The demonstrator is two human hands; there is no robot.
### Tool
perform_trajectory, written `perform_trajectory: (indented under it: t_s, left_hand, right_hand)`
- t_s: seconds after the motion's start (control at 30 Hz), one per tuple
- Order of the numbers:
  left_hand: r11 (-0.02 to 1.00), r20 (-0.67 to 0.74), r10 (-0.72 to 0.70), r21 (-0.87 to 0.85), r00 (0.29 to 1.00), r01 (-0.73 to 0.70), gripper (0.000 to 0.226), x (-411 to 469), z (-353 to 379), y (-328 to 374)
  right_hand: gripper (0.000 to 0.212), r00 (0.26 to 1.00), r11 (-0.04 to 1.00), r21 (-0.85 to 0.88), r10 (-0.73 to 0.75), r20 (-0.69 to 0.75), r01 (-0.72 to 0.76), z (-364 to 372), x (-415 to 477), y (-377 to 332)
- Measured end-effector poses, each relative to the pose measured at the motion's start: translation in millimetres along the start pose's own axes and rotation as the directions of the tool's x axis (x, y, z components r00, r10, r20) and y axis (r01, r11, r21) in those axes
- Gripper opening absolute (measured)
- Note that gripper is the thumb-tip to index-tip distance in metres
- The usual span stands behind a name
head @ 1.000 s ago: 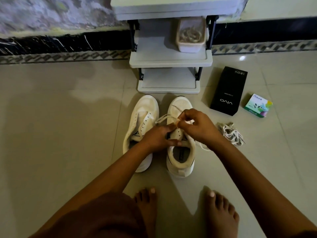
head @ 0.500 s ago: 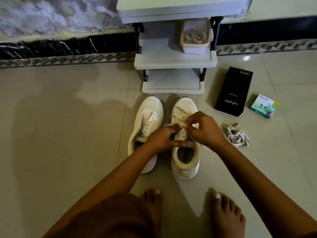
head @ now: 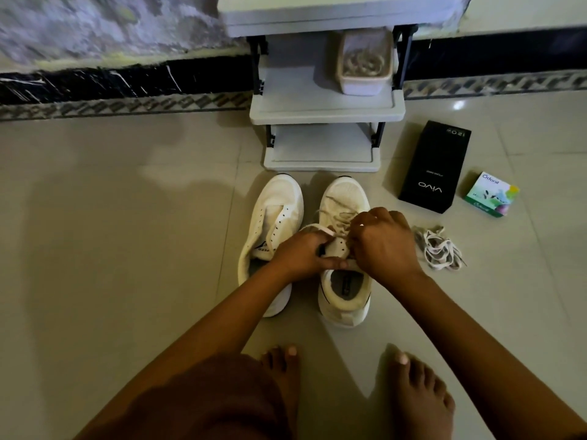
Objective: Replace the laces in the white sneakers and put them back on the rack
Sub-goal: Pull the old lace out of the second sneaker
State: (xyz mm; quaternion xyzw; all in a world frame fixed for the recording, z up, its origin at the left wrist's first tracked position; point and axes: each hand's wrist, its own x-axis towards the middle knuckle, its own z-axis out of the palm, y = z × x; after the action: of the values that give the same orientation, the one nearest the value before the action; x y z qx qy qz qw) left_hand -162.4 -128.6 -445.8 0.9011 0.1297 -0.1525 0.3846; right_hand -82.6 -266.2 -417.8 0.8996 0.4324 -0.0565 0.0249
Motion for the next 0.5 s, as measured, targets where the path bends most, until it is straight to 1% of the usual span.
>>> perform_trajectory:
  t_s: [0.03, 0.07, 0.1, 0.13, 0.17, 0.2, 0.23, 0.27, 0.3, 0.33, 0.37, 0.4, 0.43, 0.47, 0.5]
  left_hand:
    - [1.0, 0.002, -0.008, 0.017, 1.0, 0.008, 0.062, 0, 0, 0]
    - [0.999, 0.005, -0.012, 0.038, 1.0, 0.012, 0.063, 1, 0, -1]
    - [0.998, 0.015, -0.015, 0.06, 1.0, 0.014, 0.065, 1, 1, -2]
    - [0.997, 0.024, -0.02, 0.074, 1.0, 0.018, 0.066, 2, 1, -2]
    - [0.997, 0.032, -0.032, 0.075, 0.999, 0.029, 0.067, 2, 1, -3]
    - [0.997, 0.035, -0.043, 0.069, 0.998, 0.041, 0.069, 3, 1, -4]
    - [0.997, 0.037, -0.055, 0.061, 0.998, 0.053, 0.072, 3, 3, -5]
    - [0.996, 0.036, -0.068, 0.057, 0.997, 0.066, 0.076, 4, 3, -6]
    - [0.995, 0.036, -0.08, 0.057, 0.996, 0.078, 0.077, 4, 4, -7]
    - [0.995, 0.036, -0.087, 0.061, 0.996, 0.085, 0.078, 4, 3, -6]
    - [0.994, 0.043, -0.086, 0.072, 0.995, 0.083, 0.077, 3, 3, -5]
    - [0.995, 0.045, -0.071, 0.079, 0.996, 0.067, 0.076, 3, 2, -4]
    - [0.995, 0.05, -0.059, 0.077, 0.997, 0.055, 0.074, 3, 1, -4]
    - [0.997, 0.05, -0.045, 0.067, 0.998, 0.042, 0.071, 3, 1, -4]
    - [0.998, 0.047, -0.04, 0.058, 0.998, 0.037, 0.068, 4, 0, -2]
  right_hand:
    - [0.033, 1.0, 1.0, -0.017, -0.008, 0.02, 0.008, 2, 2, 1]
    - [0.032, 1.0, 1.0, 0.021, 0.003, 0.03, -0.004, 3, 4, 2]
    - [0.027, 0.999, 0.988, 0.151, 0.037, 0.01, -0.038, 2, 3, 3]
    - [0.021, 0.994, 0.912, 0.399, 0.107, -0.004, -0.096, -7, 3, 3]
    - [0.015, 0.986, 0.718, 0.682, 0.163, 0.03, -0.139, -20, 3, 1]
    - [0.01, 0.984, 0.458, 0.878, 0.167, 0.065, -0.135, -37, 4, -3]
    - [0.007, 0.987, 0.273, 0.959, 0.154, 0.039, -0.08, -55, 6, -7]
    - [0.008, 0.986, 0.209, 0.978, 0.164, -0.029, -0.006, -71, 10, -10]
    - [0.009, 0.979, 0.2, 0.979, 0.184, -0.085, 0.048, -83, 15, -12]
    - [0.011, 0.969, 0.24, 0.968, 0.214, -0.121, 0.068, -91, 20, -12]
    - [0.022, 0.966, 0.317, 0.948, 0.232, -0.112, 0.033, -92, 25, -8]
    - [0.041, 0.973, 0.407, 0.913, 0.222, -0.058, -0.039, -88, 29, -2]
    - [0.06, 0.981, 0.503, 0.855, 0.191, 0.028, -0.122, -79, 28, 5]
    - [0.075, 0.982, 0.623, 0.76, 0.143, 0.12, -0.184, -69, 25, 12]
    - [0.083, 0.973, 0.742, 0.637, 0.096, 0.209, -0.21, -57, 19, 15]
